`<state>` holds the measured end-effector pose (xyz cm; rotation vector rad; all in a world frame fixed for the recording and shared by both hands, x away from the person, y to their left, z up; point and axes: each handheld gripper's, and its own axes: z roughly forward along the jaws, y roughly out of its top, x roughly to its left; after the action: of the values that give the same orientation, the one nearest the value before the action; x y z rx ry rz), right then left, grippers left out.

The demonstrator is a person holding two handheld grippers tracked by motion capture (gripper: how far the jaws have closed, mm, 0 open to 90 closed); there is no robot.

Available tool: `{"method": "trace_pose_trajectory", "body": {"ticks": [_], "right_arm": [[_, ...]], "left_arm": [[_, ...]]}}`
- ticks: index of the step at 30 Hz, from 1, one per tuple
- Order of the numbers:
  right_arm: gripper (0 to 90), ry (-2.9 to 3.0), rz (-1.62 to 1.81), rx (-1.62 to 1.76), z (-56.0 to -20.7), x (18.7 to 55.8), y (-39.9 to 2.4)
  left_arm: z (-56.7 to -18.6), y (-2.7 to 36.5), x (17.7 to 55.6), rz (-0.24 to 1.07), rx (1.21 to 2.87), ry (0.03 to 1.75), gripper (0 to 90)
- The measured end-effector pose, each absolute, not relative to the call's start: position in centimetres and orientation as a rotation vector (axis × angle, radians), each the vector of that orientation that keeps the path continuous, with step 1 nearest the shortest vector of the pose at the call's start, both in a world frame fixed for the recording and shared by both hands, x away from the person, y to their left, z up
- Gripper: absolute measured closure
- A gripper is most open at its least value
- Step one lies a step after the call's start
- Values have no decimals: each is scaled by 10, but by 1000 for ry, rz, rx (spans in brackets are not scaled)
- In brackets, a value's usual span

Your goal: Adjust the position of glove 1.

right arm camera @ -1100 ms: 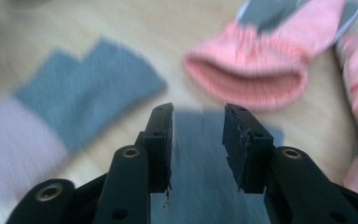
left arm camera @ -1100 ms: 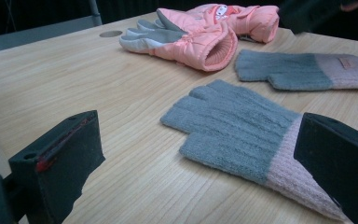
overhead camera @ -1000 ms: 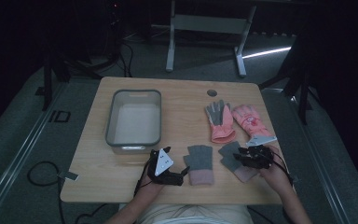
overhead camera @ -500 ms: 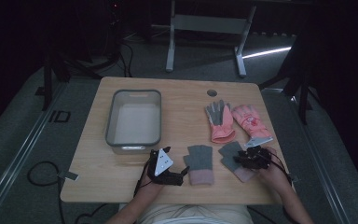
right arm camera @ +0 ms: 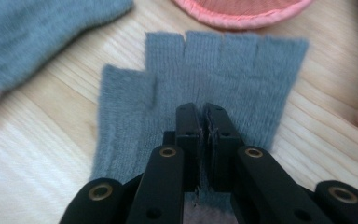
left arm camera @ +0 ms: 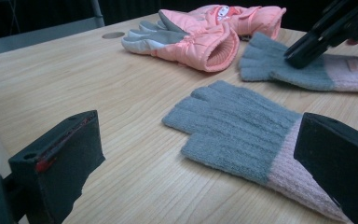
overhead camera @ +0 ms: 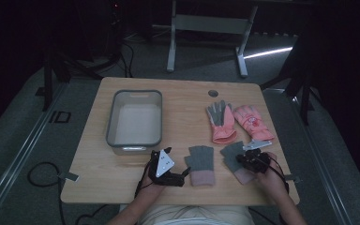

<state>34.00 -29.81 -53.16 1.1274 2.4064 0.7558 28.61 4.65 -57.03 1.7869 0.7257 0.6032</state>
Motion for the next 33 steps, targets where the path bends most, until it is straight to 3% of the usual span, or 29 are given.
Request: {"method": "trace_pose_trajectory", "body": {"ticks": [7,12,33], "right_arm": [[852,2211,939,1208,-478,300,-293],[851,2066,1006,1369,-463,281,-284],[845,1974,844,1671,-535,308,-273]], "left_arm": [[-570,46,286,610,1793,723,7],[-570,46,286,614,1794,721,7],[-570,45,285,616,1792,723,7]]}}
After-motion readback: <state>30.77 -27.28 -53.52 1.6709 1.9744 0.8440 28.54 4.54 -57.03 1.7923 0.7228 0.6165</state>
